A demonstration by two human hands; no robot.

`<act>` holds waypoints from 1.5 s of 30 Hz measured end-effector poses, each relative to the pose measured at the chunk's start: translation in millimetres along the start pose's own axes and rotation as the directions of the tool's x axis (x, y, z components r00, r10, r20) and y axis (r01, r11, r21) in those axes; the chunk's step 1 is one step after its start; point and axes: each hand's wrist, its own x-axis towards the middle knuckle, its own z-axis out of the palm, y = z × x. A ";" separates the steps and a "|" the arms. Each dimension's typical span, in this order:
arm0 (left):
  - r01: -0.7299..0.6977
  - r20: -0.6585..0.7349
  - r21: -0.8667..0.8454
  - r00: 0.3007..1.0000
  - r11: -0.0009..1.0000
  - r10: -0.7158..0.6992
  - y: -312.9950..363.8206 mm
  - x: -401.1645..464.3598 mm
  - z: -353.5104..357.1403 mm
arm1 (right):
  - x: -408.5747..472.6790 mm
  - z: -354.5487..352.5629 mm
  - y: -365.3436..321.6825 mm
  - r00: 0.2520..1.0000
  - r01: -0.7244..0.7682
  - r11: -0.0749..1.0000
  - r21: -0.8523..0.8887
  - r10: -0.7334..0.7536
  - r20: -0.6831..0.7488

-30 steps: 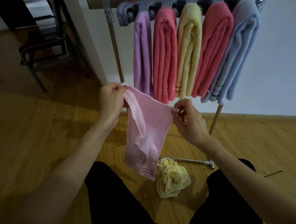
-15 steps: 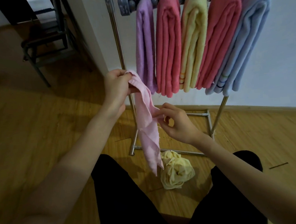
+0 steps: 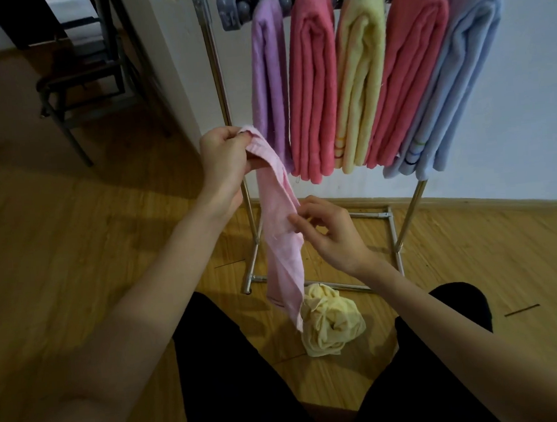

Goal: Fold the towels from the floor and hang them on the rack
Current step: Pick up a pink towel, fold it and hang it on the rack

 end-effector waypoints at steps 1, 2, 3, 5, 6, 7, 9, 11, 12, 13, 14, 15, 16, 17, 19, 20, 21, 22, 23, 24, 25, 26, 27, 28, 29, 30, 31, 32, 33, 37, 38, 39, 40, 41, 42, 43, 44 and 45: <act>-0.003 -0.003 0.007 1.000 1.000 0.003 -0.1 1.6 -0.4 | -0.3 -1.9 1.7 1.000 0.000 1.000 -0.016 -0.001 -0.029; -0.004 -0.004 0.019 1.000 1.000 0.004 0.4 3.6 -1.1 | -0.5 -4.5 3.2 0.998 -0.001 1.000 -0.028 -0.001 -0.066; -0.003 -0.004 0.030 1.000 1.000 0.003 0.6 6.1 -2.1 | -0.3 -7.9 5.0 0.994 -0.001 0.999 -0.039 -0.004 -0.109; 0.013 0.003 0.071 1.000 0.997 -0.013 0.2 12.6 -6.0 | 1.1 -16.4 8.8 0.981 -0.010 0.999 -0.045 0.001 -0.193; 0.014 0.022 0.122 1.000 0.992 -0.017 -0.4 15.2 -9.3 | 1.8 -21.4 10.9 0.975 -0.026 0.999 -0.035 0.017 -0.223; 0.002 0.051 0.197 0.999 0.980 -0.012 -1.5 17.4 -12.9 | 3.3 -26.5 12.8 0.968 -0.045 0.999 -0.027 0.037 -0.247; -0.061 0.118 0.377 0.993 0.924 0.018 -4.5 20.6 -21.3 | 6.6 -37.4 17.6 0.960 -0.080 0.996 -0.031 0.069 -0.273; -0.184 0.195 0.565 0.977 0.804 0.086 -6.3 20.5 -27.9 | 10.6 -47.6 23.0 0.959 -0.103 0.993 -0.055 0.084 -0.271; -0.257 0.238 0.655 0.963 0.711 0.129 -6.6 20.3 -30.3 | 13.1 -51.9 25.3 0.959 -0.111 0.992 -0.065 0.089 -0.270; -0.317 0.276 0.727 0.947 0.609 0.164 -6.0 20.1 -31.9 | 16.1 -55.7 27.1 0.958 -0.117 0.991 -0.069 0.095 -0.271; -0.357 0.305 0.778 0.934 0.516 0.186 -4.7 20.4 -33.3 | 19.3 -59.1 28.1 0.958 -0.121 0.990 -0.069 0.098 -0.269; -0.381 0.325 0.814 0.924 0.438 0.200 -2.8 21.3 -34.5 | 22.8 -61.7 28.0 0.959 -0.121 0.990 -0.072 0.098 -0.265; -0.398 0.341 0.839 0.916 0.372 0.210 -0.9 23.1 -35.5 | 26.5 -63.9 27.0 0.961 -0.116 0.990 -0.076 0.092 -0.259; -0.411 0.356 0.853 0.909 0.320 0.218 1.4 25.3 -36.1 | 30.4 -65.9 25.4 0.964 -0.107 0.991 -0.081 0.084 -0.253; -0.439 0.385 0.861 0.893 0.257 0.235 6.1 29.9 -36.3 | 38.9 -69.5 21.3 0.968 -0.083 0.992 -0.098 0.057 -0.244; -0.458 0.402 0.854 0.882 0.246 0.246 8.5 32.1 -35.8 | 43.0 -71.7 18.9 0.970 -0.067 0.991 -0.112 0.038 -0.241; -0.478 0.421 0.842 0.872 0.249 0.251 10.9 33.8 -34.7 | 47.1 -73.9 17.2 0.970 -0.051 0.991 -0.128 0.019 -0.243; -0.494 0.439 0.828 0.865 0.264 0.243 13.3 35.3 -33.2 | 50.8 -76.3 15.8 0.969 -0.039 0.989 -0.143 0.003 -0.249; -0.503 0.458 0.813 0.864 0.295 0.211 15.9 36.7 -31.2 | 54.1 -78.8 14.5 0.966 -0.032 0.988 -0.154 -0.009 -0.260; -0.507 0.482 0.792 0.861 0.341 0.161 18.5 37.6 -29.0 | 57.1 -81.4 13.6 0.963 -0.028 0.987 -0.158 -0.016 -0.271; -0.506 0.510 0.765 0.854 0.398 0.104 20.8 38.5 -26.7 | 59.5 -84.0 12.7 0.960 -0.026 0.988 -0.153 -0.018 -0.280; -0.499 0.538 0.736 0.841 0.458 0.052 22.6 38.8 -24.2 | 61.4 -86.5 12.0 0.958 -0.027 0.990 -0.141 -0.014 -0.286; -0.485 0.562 0.705 0.827 0.517 0.010 24.0 38.7 -21.9 | 62.9 -88.8 11.6 0.957 -0.029 0.991 -0.131 -0.011 -0.290; -0.467 0.581 0.676 0.814 0.570 -0.023 25.2 37.9 -19.8 | 63.9 -90.9 11.3 0.957 -0.027 0.991 -0.127 -0.012 -0.291; -0.446 0.597 0.647 0.801 0.618 -0.047 26.0 37.1 -18.1 | 64.4 -92.7 11.5 0.956 -0.024 0.992 -0.128 -0.015 -0.294; -0.429 0.615 0.617 0.786 0.659 -0.063 26.7 36.3 -16.6 | 64.7 -94.2 11.8 0.954 -0.023 0.992 -0.128 -0.017 -0.299; -0.419 0.635 0.592 0.769 0.689 -0.078 27.3 35.4 -15.8 | 64.7 -95.3 12.6 0.952 -0.025 0.991 -0.131 -0.016 -0.305; -0.417 0.661 0.570 0.744 0.708 -0.094 28.9 33.1 -15.4 | 64.3 -96.3 12.9 0.950 -0.029 0.990 -0.139 -0.016 -0.311; -0.423 0.695 0.552 0.710 0.719 -0.115 30.7 30.0 -15.3 | 64.0 -97.1 13.4 0.949 -0.036 0.989 -0.147 -0.012 -0.314; -0.556 0.843 0.503 0.486 0.662 -0.232 35.9 14.2 -13.0 | 62.0 -96.9 14.8 0.960 -0.053 0.987 -0.149 0.009 -0.279; -0.591 0.858 0.499 0.442 0.634 -0.263 36.0 11.3 -11.7 | 61.3 -96.1 14.9 0.964 -0.052 0.987 -0.155 0.009 -0.266; -0.626 0.866 0.495 0.413 0.602 -0.283 35.5 10.0 -10.7 | 60.8 -95.0 15.1 0.967 -0.048 0.986 -0.161 0.006 -0.255; -0.660 0.868 0.495 0.404 0.566 -0.288 34.7 9.8 -10.3 | 60.0 -94.1 15.3 0.969 -0.045 0.985 -0.166 0.002 -0.248; -0.686 0.864 0.504 0.413 0.525 -0.289 33.1 11.0 -10.9 | 59.2 -93.1 15.7 0.970 -0.044 0.985 -0.169 0.002 -0.243; -0.704 0.857 0.516 0.428 0.488 -0.288 31.5 12.0 -11.7 | 58.3 -92.5 16.2 0.971 -0.045 0.984 -0.170 0.003 -0.238; -0.714 0.851 0.526 0.446 0.463 -0.278 29.7 12.6 -12.3 | 57.6 -91.8 17.0 0.972 -0.045 0.985 -0.169 0.005 -0.233; -0.719 0.848 0.530 0.460 0.450 -0.263 28.6 12.2 -13.1 | 56.8 -90.9 17.3 0.974 -0.043 0.985 -0.170 0.003 -0.228; -0.722 0.847 0.531 0.469 0.444 -0.252 28.1 11.6 -12.8 | 56.5 -89.2 17.3 0.974 -0.040 0.984 -0.172 0.000 -0.226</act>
